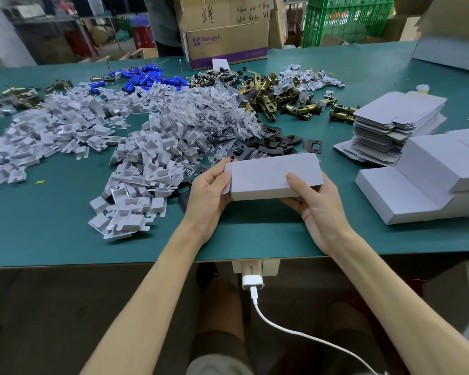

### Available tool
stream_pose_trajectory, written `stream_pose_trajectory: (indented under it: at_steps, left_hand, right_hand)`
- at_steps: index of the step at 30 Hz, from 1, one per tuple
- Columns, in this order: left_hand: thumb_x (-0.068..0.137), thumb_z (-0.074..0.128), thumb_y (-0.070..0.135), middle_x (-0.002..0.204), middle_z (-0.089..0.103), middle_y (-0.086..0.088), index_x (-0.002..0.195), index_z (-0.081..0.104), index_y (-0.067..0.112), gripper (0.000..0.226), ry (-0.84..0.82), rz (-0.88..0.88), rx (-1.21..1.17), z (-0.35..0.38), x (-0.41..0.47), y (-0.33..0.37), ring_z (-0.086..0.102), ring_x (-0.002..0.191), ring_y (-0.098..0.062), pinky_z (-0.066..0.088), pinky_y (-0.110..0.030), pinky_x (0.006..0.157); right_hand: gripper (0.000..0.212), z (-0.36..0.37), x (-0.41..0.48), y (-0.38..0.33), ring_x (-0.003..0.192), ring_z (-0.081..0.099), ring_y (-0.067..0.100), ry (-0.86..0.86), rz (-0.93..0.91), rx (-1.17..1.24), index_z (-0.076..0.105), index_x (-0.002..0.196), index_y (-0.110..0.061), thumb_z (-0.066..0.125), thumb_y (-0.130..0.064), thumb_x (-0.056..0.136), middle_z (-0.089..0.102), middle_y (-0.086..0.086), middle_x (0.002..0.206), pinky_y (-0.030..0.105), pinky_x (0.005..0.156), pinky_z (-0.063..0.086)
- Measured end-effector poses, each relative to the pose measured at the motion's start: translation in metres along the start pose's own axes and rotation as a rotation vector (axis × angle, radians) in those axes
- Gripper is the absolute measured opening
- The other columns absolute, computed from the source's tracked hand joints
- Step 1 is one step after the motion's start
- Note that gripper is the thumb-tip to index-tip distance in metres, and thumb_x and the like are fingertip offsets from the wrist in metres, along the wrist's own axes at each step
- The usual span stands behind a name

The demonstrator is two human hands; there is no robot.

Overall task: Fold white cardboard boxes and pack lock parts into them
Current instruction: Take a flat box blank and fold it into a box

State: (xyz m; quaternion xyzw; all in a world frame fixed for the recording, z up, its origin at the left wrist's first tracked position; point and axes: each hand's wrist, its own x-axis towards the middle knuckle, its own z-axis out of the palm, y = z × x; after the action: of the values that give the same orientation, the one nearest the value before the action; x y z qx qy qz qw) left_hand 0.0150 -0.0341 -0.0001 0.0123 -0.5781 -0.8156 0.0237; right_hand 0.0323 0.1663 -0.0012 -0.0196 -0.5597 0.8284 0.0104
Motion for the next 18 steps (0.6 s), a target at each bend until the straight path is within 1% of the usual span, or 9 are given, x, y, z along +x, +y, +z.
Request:
stream_pose_trajectory:
  at_steps: [2, 5, 6, 7, 9, 12, 14, 16, 18]
  left_hand:
    - [0.108, 0.047, 0.005, 0.126, 0.068, 0.022, 0.132, 0.067, 0.008, 0.031, 0.01, 0.006, 0.008, -0.001, 0.0, 0.0003, 0.067, 0.116, -0.007, 0.059, -0.028, 0.09]
    - [0.108, 0.049, 0.007, 0.143, 0.062, 0.01, 0.131, 0.068, 0.01, 0.03, 0.022, 0.003, -0.022, -0.0023, 0.0014, 0.0003, 0.065, 0.123, -0.01, 0.059, -0.027, 0.089]
    - [0.108, 0.05, 0.007, 0.145, 0.062, 0.006, 0.132, 0.067, 0.008, 0.03, 0.021, 0.0, -0.044, -0.0027, 0.0016, 0.0003, 0.066, 0.121, -0.01, 0.059, -0.026, 0.088]
    - [0.108, 0.051, 0.009, 0.142, 0.065, 0.003, 0.134, 0.066, 0.006, 0.03, 0.015, -0.004, -0.063, -0.0032, 0.0015, 0.0005, 0.068, 0.116, -0.01, 0.059, -0.025, 0.086]
    - [0.109, 0.05, 0.012, 0.128, 0.074, -0.003, 0.132, 0.066, 0.004, 0.029, -0.008, -0.009, -0.064, -0.0043, 0.0005, 0.0007, 0.071, 0.106, -0.012, 0.058, -0.024, 0.084]
    - [0.111, 0.047, 0.017, 0.114, 0.078, -0.008, 0.123, 0.07, 0.004, 0.029, -0.032, -0.013, -0.037, -0.0049, 0.0001, -0.0007, 0.071, 0.102, -0.016, 0.058, -0.025, 0.084]
    - [0.112, 0.043, 0.02, 0.118, 0.076, -0.01, 0.126, 0.068, 0.003, 0.033, -0.046, -0.014, -0.032, -0.0037, 0.0006, -0.0013, 0.07, 0.107, -0.018, 0.058, -0.028, 0.09]
    - [0.113, 0.04, 0.019, 0.13, 0.071, -0.014, 0.136, 0.061, 0.001, 0.036, -0.077, -0.013, -0.024, -0.0029, 0.0009, -0.0018, 0.067, 0.118, -0.022, 0.056, -0.03, 0.098]
    - [0.112, 0.039, 0.013, 0.135, 0.069, -0.012, 0.139, 0.058, 0.003, 0.035, -0.115, -0.003, -0.02, -0.0036, 0.0004, -0.0012, 0.065, 0.124, -0.022, 0.055, -0.029, 0.099]
  right_hand:
    - [0.041, -0.0002, -0.0005, -0.0005, 0.113, 0.069, 0.023, -0.021, 0.011, 0.008, 0.065, 0.121, -0.008, 0.075, -0.023, 0.085, 0.074, 0.008, 0.119, 0.04, 0.095, 0.059]
    - [0.04, -0.0014, -0.0009, -0.0005, 0.108, 0.07, 0.022, -0.041, 0.026, 0.025, 0.069, 0.115, -0.004, 0.077, -0.023, 0.081, 0.075, 0.009, 0.115, 0.04, 0.096, 0.059]
    - [0.038, -0.0015, -0.001, -0.0005, 0.106, 0.071, 0.021, -0.049, 0.024, 0.02, 0.07, 0.112, -0.005, 0.078, -0.023, 0.08, 0.076, 0.008, 0.114, 0.039, 0.095, 0.059]
    - [0.035, -0.0013, -0.0013, -0.0005, 0.104, 0.071, 0.019, -0.057, 0.02, 0.011, 0.072, 0.109, -0.006, 0.077, -0.023, 0.079, 0.077, 0.007, 0.112, 0.037, 0.093, 0.06]
    - [0.028, -0.0003, -0.0025, 0.0, 0.099, 0.072, 0.015, -0.079, 0.004, -0.014, 0.074, 0.104, -0.011, 0.077, -0.023, 0.079, 0.078, 0.004, 0.108, 0.033, 0.089, 0.06]
    - [0.021, 0.0006, -0.0042, 0.0009, 0.098, 0.073, 0.012, -0.117, -0.014, -0.058, 0.076, 0.1, -0.014, 0.076, -0.023, 0.081, 0.078, 0.002, 0.107, 0.029, 0.088, 0.06]
    - [0.021, 0.0007, -0.0049, 0.0, 0.098, 0.073, 0.013, -0.129, -0.017, -0.066, 0.076, 0.101, -0.014, 0.076, -0.022, 0.081, 0.078, 0.002, 0.108, 0.028, 0.089, 0.059]
    - [0.024, 0.001, -0.0052, -0.0012, 0.098, 0.073, 0.014, -0.125, -0.016, -0.046, 0.075, 0.102, -0.013, 0.076, -0.021, 0.081, 0.078, 0.003, 0.108, 0.028, 0.088, 0.059]
    - [0.021, 0.0011, -0.0051, -0.0018, 0.096, 0.074, 0.014, -0.125, -0.011, -0.019, 0.075, 0.102, -0.012, 0.076, -0.018, 0.082, 0.078, 0.004, 0.106, 0.026, 0.084, 0.059]
